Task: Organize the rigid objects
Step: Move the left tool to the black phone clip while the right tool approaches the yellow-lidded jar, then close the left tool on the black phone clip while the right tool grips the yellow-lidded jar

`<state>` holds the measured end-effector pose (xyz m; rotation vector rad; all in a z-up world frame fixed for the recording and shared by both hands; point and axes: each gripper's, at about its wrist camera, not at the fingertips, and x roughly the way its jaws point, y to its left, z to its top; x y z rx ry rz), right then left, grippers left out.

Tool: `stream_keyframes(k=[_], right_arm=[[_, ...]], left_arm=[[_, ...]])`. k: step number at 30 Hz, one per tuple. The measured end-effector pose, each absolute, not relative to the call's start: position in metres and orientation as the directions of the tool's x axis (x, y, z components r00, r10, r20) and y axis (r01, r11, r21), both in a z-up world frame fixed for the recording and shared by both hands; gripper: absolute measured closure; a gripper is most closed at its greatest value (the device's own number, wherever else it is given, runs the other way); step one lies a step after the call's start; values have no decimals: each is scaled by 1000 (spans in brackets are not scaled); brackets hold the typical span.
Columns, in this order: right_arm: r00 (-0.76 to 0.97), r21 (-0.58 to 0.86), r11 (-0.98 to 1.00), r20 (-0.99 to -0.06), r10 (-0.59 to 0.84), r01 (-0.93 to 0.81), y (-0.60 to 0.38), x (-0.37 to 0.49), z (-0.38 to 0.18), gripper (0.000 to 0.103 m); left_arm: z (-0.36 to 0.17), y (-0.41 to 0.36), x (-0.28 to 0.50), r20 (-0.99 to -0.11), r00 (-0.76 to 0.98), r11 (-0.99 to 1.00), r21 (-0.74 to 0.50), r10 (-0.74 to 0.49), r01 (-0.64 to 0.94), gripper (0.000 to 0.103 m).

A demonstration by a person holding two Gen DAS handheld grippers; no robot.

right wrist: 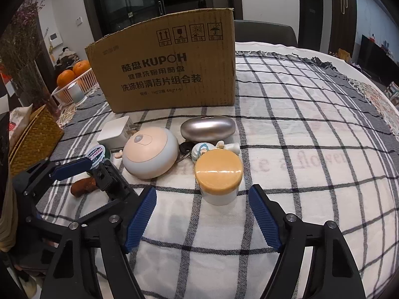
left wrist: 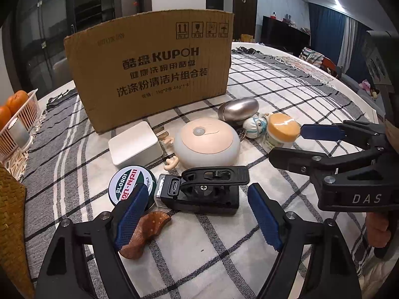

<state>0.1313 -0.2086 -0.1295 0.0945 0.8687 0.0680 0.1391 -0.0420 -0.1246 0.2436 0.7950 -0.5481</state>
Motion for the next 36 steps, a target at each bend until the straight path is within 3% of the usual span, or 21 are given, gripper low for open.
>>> stream_keyframes(k=[18,24,28,36], right_arm=[[626,141,990,-771,118,-12,-213,149,-140,37],[622,142,990,-775,112,-2,-216,154,-143,44],[618,135,991,-780,102,6,-220,155,-144,59],[620,152,988,-776,113,10,-226,152,-137,61]], left_arm=[[-133,-50,148,-766,513,818,-30,-388,574,29],[-137,-51,152,-777,503,830,-45,-379,556,30],[-136,-51,153,-777,513,853,-57,-364,518,30],[-117,-50,149,-750,576,907,-72,-324,415,30]])
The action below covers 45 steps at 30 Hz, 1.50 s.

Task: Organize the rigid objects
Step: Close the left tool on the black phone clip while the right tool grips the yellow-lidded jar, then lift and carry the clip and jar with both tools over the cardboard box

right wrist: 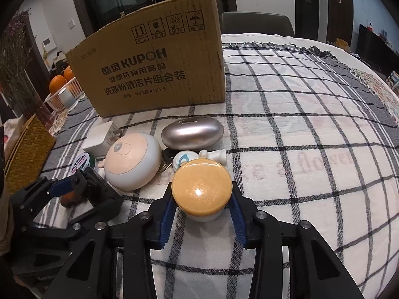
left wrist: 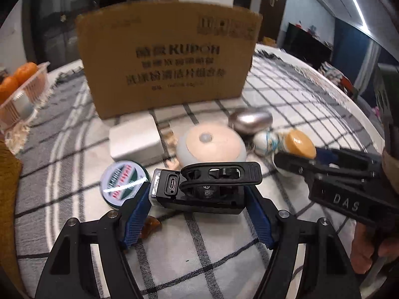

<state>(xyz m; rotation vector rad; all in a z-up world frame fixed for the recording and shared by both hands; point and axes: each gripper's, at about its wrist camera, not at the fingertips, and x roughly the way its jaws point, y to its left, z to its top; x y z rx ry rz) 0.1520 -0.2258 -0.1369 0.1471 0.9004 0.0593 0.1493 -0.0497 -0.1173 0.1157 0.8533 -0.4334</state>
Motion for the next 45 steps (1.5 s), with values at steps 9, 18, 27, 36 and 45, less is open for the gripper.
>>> stream_keyframes(k=[9,18,27,36,45], right_arm=[[665,164,986,-736,126,-5,-227,136,-110,62],[731,167,986,-673,113,1,-229,125,-71,62],[807,146,989,-584,94,-9,-222,131,-23,61],[858,124,992,-506,86,-27,-212,145,18,62],[837,143,989,-535,112,-41,-213,185,41,61]], left_arm=[[-83,-46,142,-713,654,946,-42,-253,320,30],[-35,-40,133,-635,753,973,10,-172,230,30],[9,-29,141,-567,806,979,-2,-170,205,30],[43,-18,160,-528,835,983,4,-154,184,30],[71,-17,193,-515,841,978,24,-167,208,30]])
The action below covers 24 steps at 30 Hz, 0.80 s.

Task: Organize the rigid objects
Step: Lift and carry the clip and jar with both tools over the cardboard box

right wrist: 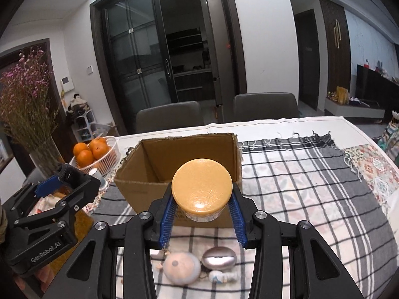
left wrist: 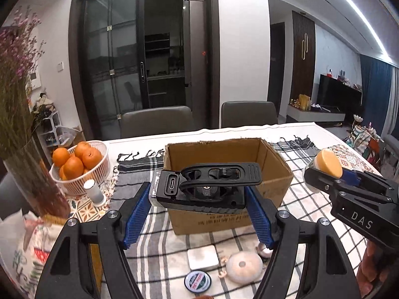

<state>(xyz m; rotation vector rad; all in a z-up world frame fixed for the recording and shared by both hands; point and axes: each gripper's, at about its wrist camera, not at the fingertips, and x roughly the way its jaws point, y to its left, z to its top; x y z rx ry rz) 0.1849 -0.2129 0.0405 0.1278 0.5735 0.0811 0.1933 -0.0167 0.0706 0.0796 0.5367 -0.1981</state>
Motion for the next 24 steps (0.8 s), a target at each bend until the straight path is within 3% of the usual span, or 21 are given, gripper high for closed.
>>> stream_keyframes(k=[10,24], right_arm=[[782,147,986,-605,151,-77,-212,233,50,62],[635,128,982,-749,188,-141,-210,302,32,62]], left_arm=[[77,-18,240,-582,790,972,-2,-192,235,30],[57,-30,312,-754,629,962,-14,-189,272,30]])
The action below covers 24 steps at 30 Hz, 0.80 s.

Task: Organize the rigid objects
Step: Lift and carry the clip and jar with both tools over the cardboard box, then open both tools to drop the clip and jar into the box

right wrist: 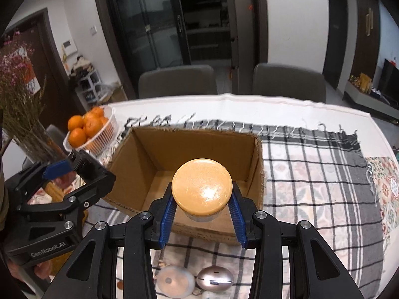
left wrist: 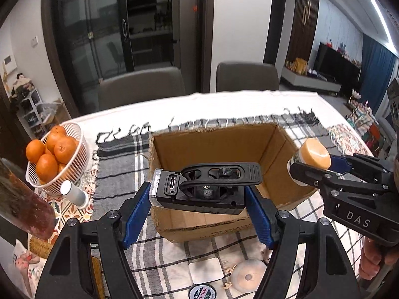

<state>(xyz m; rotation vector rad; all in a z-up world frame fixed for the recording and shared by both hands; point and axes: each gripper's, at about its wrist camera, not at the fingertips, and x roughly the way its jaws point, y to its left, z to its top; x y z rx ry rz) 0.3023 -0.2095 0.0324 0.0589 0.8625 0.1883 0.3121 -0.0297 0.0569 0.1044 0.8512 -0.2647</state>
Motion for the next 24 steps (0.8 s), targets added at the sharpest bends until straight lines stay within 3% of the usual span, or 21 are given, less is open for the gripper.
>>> stream_keyframes(k=[13,24], right_arm=[[442,180,971,-867,231,-155,-218,347,-6,62],[384,199,971,-893,234,-128,-219,357,-20,59]], left_arm=[[19,-44,353,-864,477,952,-11,-163,305,30],[17,-42,352,-861,492,960,15,-129,278,26]])
